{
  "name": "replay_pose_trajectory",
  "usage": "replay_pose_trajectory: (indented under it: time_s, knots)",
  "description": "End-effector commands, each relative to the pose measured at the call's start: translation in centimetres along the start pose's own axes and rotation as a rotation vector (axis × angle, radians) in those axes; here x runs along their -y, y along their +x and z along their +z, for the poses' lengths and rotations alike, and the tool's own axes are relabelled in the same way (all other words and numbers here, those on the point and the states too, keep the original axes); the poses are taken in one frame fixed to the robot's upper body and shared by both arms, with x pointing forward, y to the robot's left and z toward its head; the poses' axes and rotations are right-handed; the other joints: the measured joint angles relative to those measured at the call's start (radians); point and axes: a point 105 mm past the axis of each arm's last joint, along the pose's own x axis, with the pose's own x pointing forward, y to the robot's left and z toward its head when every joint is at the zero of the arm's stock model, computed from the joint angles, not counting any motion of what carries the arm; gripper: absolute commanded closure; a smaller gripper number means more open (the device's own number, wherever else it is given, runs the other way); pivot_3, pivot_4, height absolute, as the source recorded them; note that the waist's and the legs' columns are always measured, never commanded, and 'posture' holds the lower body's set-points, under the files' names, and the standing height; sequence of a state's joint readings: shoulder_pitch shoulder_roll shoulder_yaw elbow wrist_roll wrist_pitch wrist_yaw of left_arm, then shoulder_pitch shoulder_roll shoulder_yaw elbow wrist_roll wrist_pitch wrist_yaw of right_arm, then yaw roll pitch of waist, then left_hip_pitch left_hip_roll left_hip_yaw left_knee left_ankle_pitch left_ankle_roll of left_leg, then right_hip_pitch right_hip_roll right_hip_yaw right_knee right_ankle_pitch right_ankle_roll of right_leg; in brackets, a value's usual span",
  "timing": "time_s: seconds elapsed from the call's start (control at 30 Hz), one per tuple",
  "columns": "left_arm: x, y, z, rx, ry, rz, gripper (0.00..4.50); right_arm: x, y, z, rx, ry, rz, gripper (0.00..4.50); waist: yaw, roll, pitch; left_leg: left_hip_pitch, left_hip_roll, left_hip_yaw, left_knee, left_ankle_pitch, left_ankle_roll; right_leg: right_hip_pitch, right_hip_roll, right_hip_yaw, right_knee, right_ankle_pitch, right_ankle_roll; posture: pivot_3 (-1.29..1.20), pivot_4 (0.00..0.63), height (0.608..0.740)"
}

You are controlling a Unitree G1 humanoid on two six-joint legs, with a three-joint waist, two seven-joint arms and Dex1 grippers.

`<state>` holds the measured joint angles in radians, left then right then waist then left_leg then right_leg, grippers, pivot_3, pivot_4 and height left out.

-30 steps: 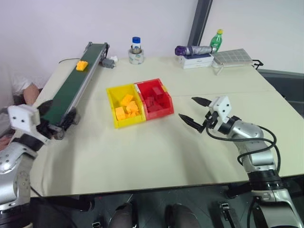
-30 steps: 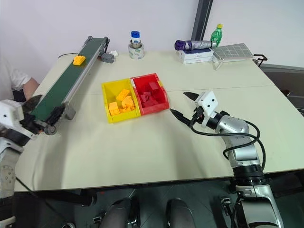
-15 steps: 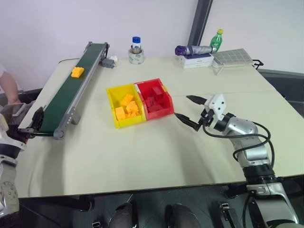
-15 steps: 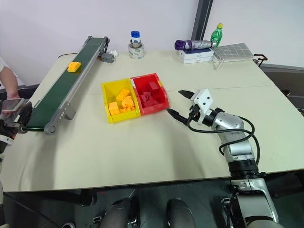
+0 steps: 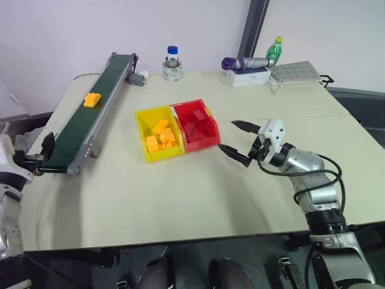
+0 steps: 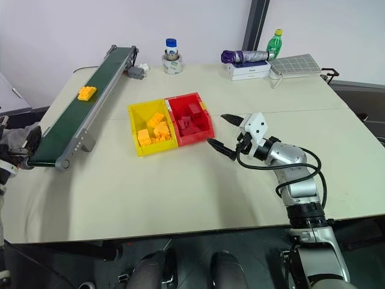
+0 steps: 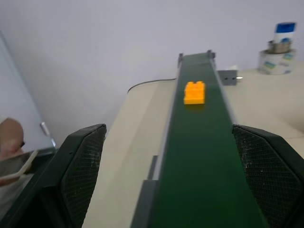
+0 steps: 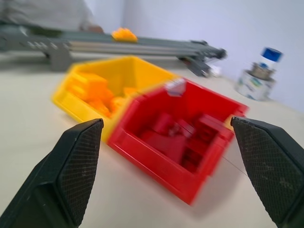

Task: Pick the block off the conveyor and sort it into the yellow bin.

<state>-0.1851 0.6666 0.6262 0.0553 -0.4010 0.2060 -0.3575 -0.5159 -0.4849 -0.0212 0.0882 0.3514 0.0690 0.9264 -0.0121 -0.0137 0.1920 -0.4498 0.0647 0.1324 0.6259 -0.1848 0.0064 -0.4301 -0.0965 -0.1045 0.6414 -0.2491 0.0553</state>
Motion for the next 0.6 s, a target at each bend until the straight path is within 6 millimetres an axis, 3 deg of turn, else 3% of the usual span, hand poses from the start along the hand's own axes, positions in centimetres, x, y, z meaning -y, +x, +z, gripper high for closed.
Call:
replay_pose_trajectory:
  time_s: [0.03,0.2,0.6]
  knots:
    - [0.1,2.2,1.0,-0.026,0.027,-0.014,0.04,-1.6,0.6,2.0,0.055,0.017,0.102,0.0,0.003,0.0,0.0,0.0,0.0,0.0,0.0,0.0,0.0,0.0,0.0,0.0,0.0,0.0,0.0,0.0,0.15,0.74]
    - [1.0,5.5,0.7,-0.127,0.044,-0.079,0.04,-2.8,1.2,3.2,0.07,0.031,0.165,0.0,0.001,0.0,0.0,-0.001,0.0,0.001,0.001,0.0,0.0,0.0,-0.001,-0.002,-0.001,0.001,0.0,0.0,0.15,0.74]
    - [2.6,9.6,0.2,-0.258,0.009,-0.164,0.04,-2.4,1.2,3.4,0.058,0.005,0.14,0.0,0.0,-0.001,0.0,-0.007,0.001,0.002,0.005,0.001,0.003,-0.004,0.003,-0.005,0.004,0.003,0.004,0.0,0.15,0.74]
